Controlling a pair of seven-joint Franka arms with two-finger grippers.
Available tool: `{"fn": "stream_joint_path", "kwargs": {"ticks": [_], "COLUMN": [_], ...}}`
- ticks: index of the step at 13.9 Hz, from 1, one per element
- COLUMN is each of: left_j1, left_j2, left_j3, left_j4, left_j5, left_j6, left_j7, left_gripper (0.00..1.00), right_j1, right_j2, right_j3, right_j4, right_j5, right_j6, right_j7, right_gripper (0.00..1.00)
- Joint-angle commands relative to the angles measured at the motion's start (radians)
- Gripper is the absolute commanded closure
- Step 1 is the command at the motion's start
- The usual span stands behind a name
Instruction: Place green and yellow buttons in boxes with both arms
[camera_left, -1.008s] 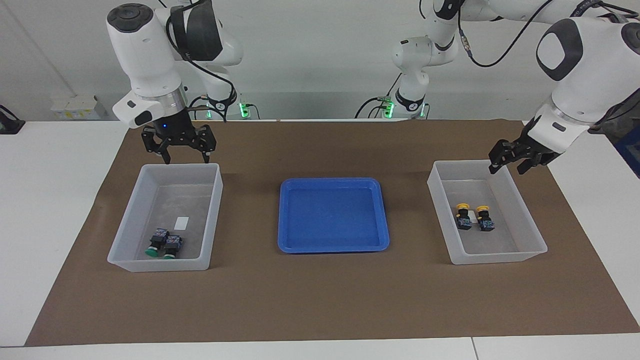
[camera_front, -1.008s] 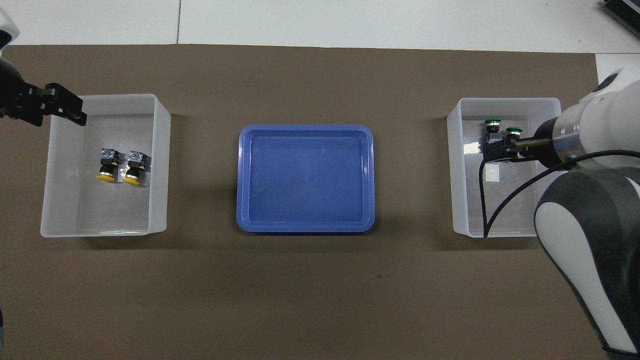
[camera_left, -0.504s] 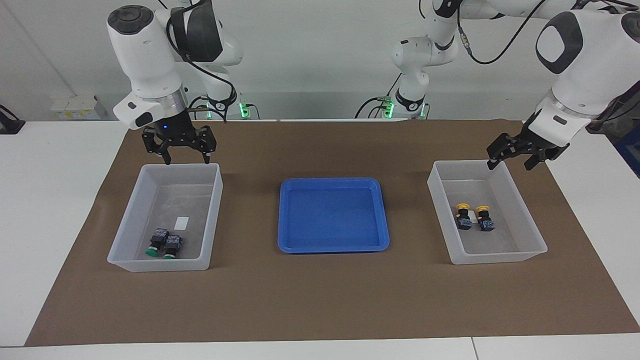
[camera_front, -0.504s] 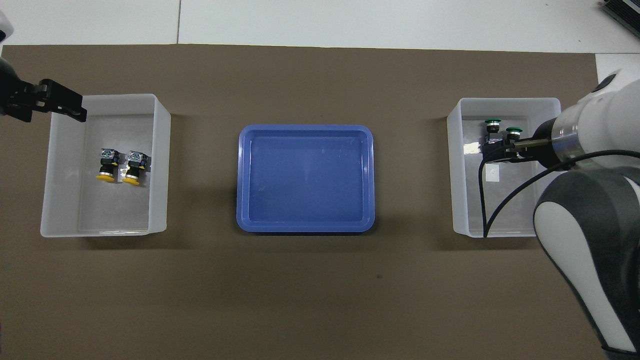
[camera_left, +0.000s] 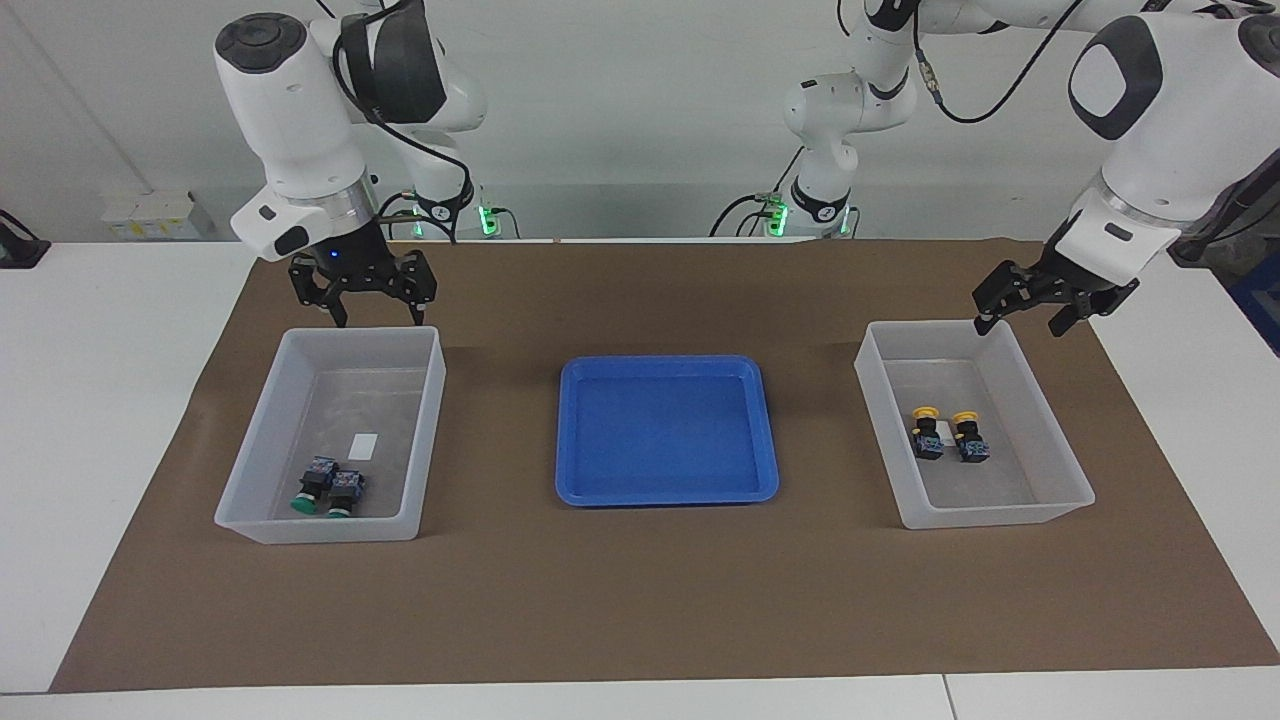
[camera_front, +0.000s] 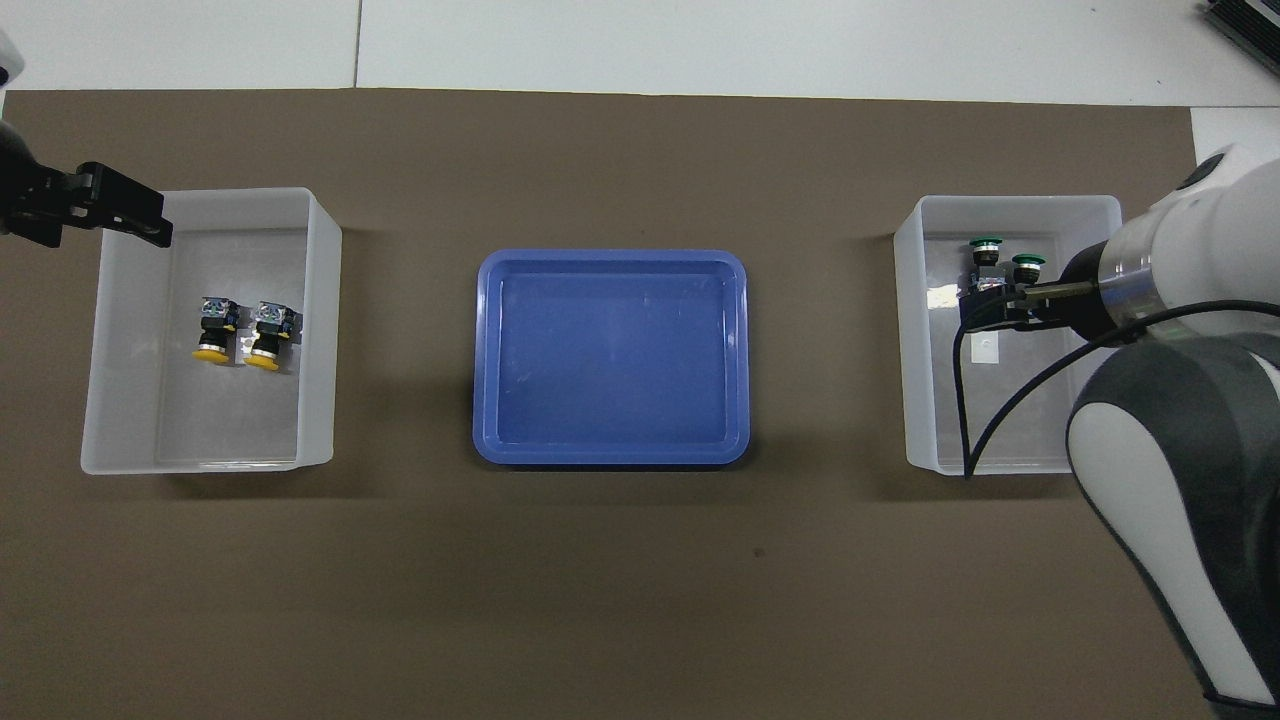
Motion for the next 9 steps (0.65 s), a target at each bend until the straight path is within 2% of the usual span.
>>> {"fn": "stream_joint_path", "kwargs": {"ticks": [1, 9], "left_j1": [-0.011, -0.011], "left_j2": [-0.05, -0.05], "left_j3": [0.011, 0.011], "left_j4": [-0.074, -0.075], "left_j5": [0.015, 0.017], "left_j6": [0.029, 0.033], "left_j7": [0.0, 0.0], "left_gripper": [0.0, 0.0], "right_j1": [-0.011, -0.019], "right_j2": [-0.027, -0.028], "right_j3": [0.004, 0.001], "right_j4": [-0.012, -0.01], "right_j5": [0.025, 0.025], "right_j6": [-0.022, -0.029], "right_j7": [-0.02, -0.061], "right_gripper": [0.0, 0.0]}}
